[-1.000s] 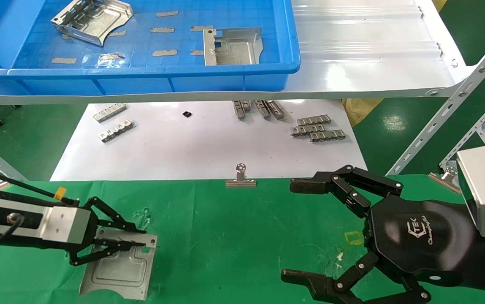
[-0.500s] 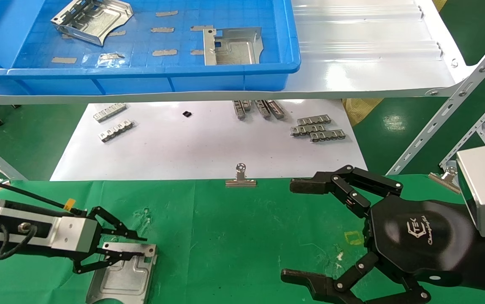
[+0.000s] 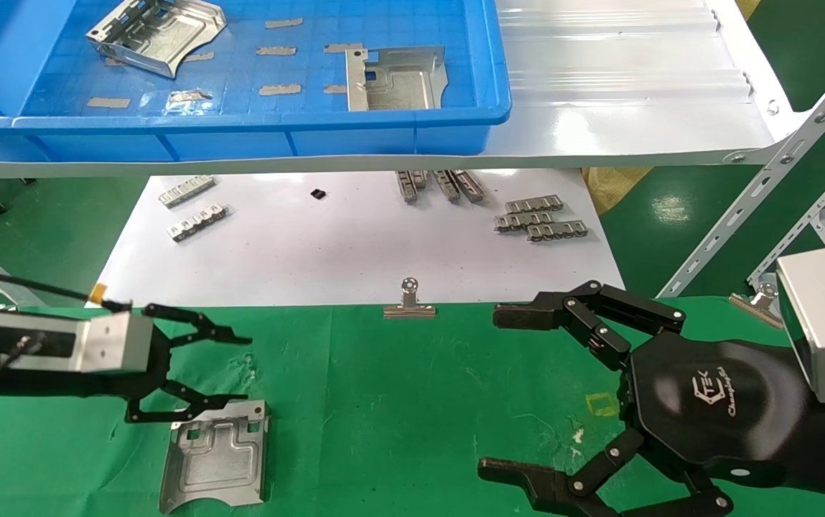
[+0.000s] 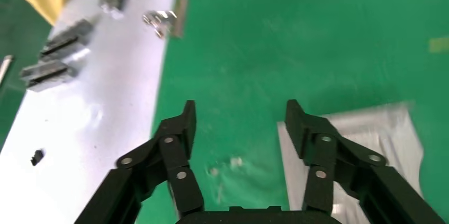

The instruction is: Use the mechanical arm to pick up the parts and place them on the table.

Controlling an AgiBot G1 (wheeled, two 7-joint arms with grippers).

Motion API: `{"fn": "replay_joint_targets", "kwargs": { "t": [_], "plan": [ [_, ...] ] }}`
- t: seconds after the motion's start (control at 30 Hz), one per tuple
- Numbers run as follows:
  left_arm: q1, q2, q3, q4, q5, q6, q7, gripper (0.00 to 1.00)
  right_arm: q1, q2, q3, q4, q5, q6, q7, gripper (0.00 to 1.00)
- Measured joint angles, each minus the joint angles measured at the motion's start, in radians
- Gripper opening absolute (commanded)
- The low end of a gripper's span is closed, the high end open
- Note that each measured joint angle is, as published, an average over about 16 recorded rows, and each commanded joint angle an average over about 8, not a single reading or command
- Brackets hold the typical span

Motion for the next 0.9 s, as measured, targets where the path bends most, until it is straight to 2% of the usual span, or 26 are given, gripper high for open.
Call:
{"fn": "replay_joint_targets", "kwargs": {
  "t": [0.27,0.53,0.9],
  "plan": [
    [0.023,-0.029,-0.017,-0.038,-0.079,0.010,-0.081,1.00,0.000,0.000,0.000,0.000,0.000,0.000,0.000,1.00],
    [0.045,-0.041,-0.039,-0.073,-0.098,0.008,-0.112,1.00,0.000,0.000,0.000,0.000,0.000,0.000,0.000,1.00],
    [0.128,-0.069,-0.143,-0.212,-0.117,-0.007,-0.223,1.00,0.000,0.000,0.000,-0.001,0.000,0.000,0.000,1.00]
  ]
}}
